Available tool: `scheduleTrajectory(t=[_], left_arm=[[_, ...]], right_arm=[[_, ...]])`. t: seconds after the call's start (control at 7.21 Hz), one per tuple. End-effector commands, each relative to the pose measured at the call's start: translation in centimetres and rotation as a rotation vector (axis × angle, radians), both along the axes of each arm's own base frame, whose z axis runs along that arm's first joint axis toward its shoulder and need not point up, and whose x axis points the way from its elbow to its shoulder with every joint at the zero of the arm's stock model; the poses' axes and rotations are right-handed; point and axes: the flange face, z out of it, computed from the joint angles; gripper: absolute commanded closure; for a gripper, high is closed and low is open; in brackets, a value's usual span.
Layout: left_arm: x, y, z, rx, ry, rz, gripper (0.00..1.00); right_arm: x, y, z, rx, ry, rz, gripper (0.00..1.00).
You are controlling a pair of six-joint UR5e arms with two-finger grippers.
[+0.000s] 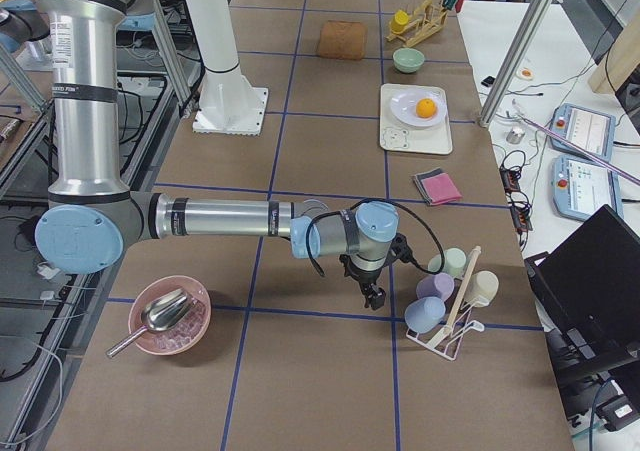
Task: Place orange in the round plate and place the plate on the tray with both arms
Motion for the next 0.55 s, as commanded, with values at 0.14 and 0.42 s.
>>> scheduleTrajectory(t=[0.14,0.42], left_arm=[[0.2,-0.6,1.5,0.017,0.006,0.000,0.01],[0.5,-0.7,1.0,0.035,0.010,-0.001,0.01]], right_arm=[[-0.5,-0.7,-1.1,-0.001,-0.003,0.016,0.00],[-0.5,-0.8,-1.8,0.000,-0.007,0.031,0.00]])
